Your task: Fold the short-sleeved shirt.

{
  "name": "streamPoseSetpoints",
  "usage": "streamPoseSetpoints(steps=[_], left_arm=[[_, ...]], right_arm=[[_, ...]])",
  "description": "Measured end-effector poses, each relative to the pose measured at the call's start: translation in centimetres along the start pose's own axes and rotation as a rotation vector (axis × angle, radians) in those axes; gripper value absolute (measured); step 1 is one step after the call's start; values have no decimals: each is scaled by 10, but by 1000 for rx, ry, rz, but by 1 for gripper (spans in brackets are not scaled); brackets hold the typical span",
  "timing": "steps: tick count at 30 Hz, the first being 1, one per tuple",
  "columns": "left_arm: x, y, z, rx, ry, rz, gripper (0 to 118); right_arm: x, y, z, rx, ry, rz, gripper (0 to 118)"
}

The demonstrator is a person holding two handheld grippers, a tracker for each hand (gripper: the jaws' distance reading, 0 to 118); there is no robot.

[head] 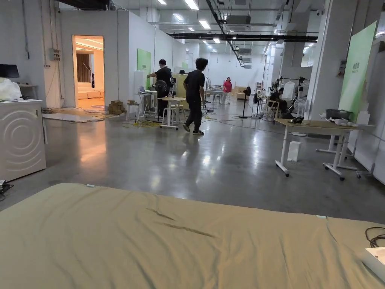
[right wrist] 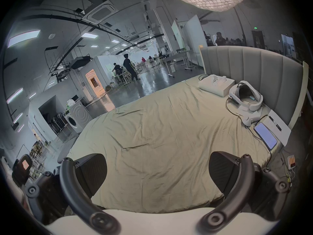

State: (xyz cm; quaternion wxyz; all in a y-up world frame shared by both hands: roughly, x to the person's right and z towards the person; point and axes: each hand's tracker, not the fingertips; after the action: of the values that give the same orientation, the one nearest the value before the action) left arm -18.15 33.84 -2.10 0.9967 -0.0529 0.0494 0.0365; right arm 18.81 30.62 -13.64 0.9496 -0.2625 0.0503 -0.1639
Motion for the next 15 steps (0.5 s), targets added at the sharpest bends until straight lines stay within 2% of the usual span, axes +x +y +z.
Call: streamPoseSetpoints(steps=[6,15], left_arm=[[0,-1,-2,-11,0,11,94],[6,-2,-5,-24,-8,-8,94]], right_arm=[[6,2,1,4,-9,-8,117],[6,2,3,15,14,30,117]])
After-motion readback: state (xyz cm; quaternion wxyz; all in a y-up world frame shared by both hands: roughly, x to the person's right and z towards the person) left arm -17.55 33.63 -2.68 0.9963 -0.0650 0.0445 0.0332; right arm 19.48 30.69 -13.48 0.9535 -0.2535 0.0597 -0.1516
